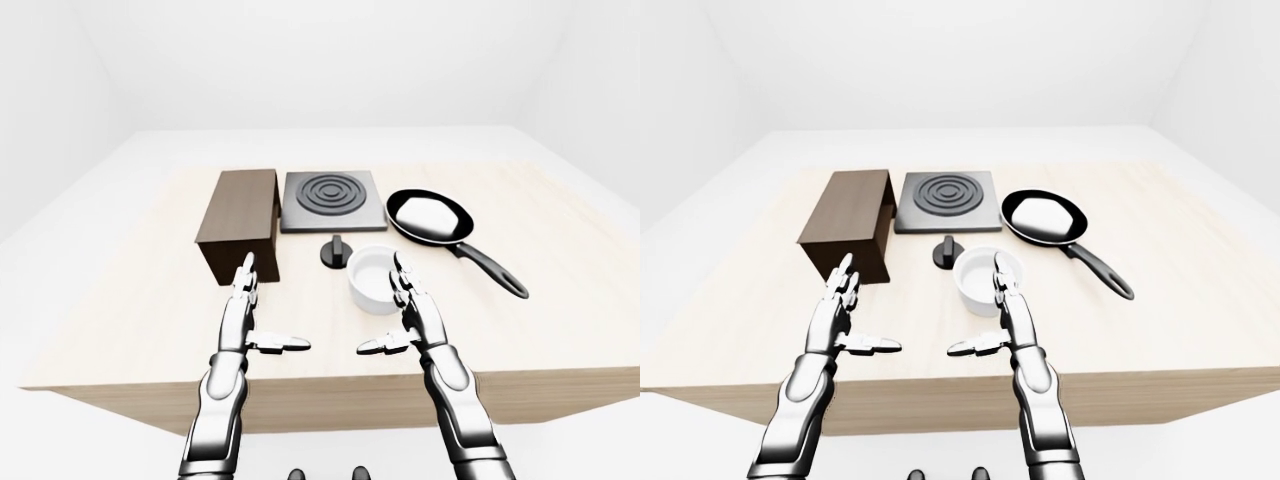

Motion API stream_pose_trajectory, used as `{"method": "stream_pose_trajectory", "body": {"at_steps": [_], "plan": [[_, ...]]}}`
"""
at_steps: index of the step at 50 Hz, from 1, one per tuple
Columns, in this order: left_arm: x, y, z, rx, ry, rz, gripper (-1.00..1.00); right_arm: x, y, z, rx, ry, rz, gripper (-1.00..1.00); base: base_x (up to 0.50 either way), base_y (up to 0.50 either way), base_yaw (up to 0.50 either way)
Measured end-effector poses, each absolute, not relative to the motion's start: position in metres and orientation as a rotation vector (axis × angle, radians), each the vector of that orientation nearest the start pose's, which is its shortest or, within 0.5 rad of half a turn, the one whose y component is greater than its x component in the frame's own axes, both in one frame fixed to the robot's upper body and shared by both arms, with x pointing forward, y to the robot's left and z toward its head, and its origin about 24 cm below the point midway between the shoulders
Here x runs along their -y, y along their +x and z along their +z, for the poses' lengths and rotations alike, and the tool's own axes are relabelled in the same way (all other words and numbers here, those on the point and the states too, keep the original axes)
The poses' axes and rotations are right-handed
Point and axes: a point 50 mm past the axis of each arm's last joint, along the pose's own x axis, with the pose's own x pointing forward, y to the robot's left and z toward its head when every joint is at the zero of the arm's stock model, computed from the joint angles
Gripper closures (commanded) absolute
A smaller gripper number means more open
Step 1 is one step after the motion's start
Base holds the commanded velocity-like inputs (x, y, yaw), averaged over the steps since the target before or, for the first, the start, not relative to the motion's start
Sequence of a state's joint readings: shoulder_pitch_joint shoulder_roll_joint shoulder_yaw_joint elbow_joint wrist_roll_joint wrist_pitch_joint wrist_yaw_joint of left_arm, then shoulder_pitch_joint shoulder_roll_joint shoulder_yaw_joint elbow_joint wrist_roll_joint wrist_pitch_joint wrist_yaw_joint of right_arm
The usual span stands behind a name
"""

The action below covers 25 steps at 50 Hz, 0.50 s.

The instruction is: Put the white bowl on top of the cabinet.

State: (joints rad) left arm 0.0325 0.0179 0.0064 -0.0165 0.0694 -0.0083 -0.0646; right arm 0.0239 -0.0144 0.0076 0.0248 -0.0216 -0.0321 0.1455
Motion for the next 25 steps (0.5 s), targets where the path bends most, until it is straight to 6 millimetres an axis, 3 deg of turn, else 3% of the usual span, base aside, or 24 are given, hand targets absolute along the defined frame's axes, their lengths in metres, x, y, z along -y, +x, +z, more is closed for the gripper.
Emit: {"method": "stream_pose_trajectory", "body": {"at_steps": [4,25], "plan": [[-0.152,0.247,0.038,-0.01,0.09,-0.053,-1.0,0.144,0.248,0.033,-0.02,-0.029,0.147,-1.0,0.18,0.33,0.0],[-0.14,0.238,0.033,-0.013,0.149,-0.113,-1.0,0.154,0.25,0.041,-0.006,0.014,0.115,-1.0,0.0,0.0,0.0]]}}
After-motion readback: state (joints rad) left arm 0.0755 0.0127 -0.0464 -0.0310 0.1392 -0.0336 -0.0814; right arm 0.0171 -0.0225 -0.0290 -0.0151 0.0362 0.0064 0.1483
